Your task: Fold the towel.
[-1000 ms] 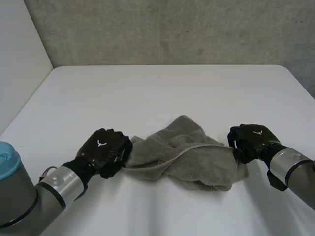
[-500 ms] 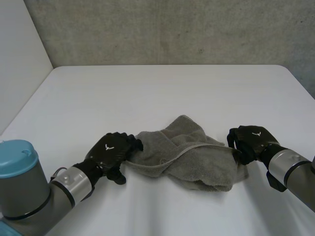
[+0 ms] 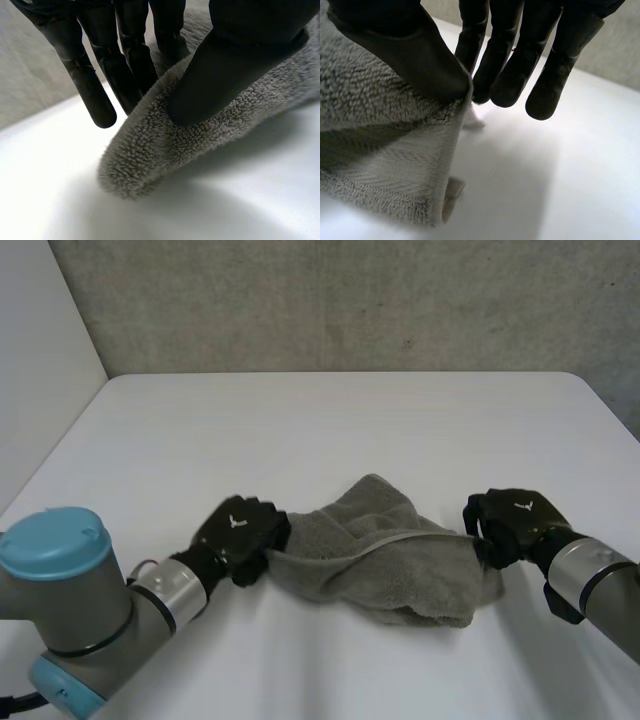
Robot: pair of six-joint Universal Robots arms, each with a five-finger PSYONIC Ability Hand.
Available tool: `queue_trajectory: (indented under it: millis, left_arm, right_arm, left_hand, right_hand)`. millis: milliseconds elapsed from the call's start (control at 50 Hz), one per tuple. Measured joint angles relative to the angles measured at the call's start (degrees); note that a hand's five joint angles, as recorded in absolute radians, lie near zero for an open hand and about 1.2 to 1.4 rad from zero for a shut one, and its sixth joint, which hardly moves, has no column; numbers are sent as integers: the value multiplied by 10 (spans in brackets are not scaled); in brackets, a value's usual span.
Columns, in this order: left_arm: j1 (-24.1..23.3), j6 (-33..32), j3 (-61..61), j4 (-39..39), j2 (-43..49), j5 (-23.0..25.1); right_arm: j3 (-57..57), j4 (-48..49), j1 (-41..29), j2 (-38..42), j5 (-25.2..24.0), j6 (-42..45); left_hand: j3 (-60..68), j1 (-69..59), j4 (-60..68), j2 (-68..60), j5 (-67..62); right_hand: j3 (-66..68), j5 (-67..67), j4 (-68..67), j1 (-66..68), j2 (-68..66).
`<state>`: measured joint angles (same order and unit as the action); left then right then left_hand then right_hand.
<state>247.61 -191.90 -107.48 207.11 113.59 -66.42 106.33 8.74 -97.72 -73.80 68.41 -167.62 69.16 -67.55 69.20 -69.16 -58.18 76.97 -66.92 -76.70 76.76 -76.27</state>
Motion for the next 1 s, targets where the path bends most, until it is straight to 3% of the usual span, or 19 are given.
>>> queue_trajectory:
  millis: [100, 220, 320, 400, 540, 740, 860, 1000]
  left_arm:
    - [0, 1, 0, 1, -75, -36]
    - [-7, 14, 20, -10, -217, -56]
    - [-17, 66, 93, -68, -321, -57]
    - [-21, 96, 162, -144, -338, -56]
    - [-20, 107, 236, -256, -266, -57]
    - [-6, 78, 264, -279, -83, -67]
    - [-4, 11, 351, -273, 24, -86]
    - [-9, -45, 548, -231, 79, -128]
  right_arm:
    - [-27, -15, -1, -45, 1, -1]
    - [-113, -86, -5, -153, -5, 1]
    - [-237, -179, -8, -227, -15, 10]
    - [-332, -259, -13, -237, -26, 38]
    - [-431, -392, -45, -159, -33, 144]
    - [-448, -476, -100, 20, 21, 286]
    - [-538, -434, -121, 130, 94, 307]
    - [-732, -254, -138, 192, 179, 280]
  left_hand:
    - [4, -5, 4, -4, -5]
    - [5, -5, 6, -5, -5]
    - [5, -8, 6, -5, -8]
    - [5, -8, 6, -5, -8]
    - [5, -8, 6, -6, -8]
    - [5, -8, 6, -6, -8]
    - [6, -8, 6, -6, -8]
    - [6, -8, 6, -6, -8]
  right_hand:
    - [0, 0, 0, 0, 0]
    - [0, 0, 0, 1, -5]
    - [0, 0, 0, 2, -5]
    - [0, 0, 0, 2, -5]
    - [1, 0, 0, 2, -5]
    - [1, 0, 0, 2, -5]
    - [1, 0, 0, 2, -5]
    - [1, 0, -3, 3, -5]
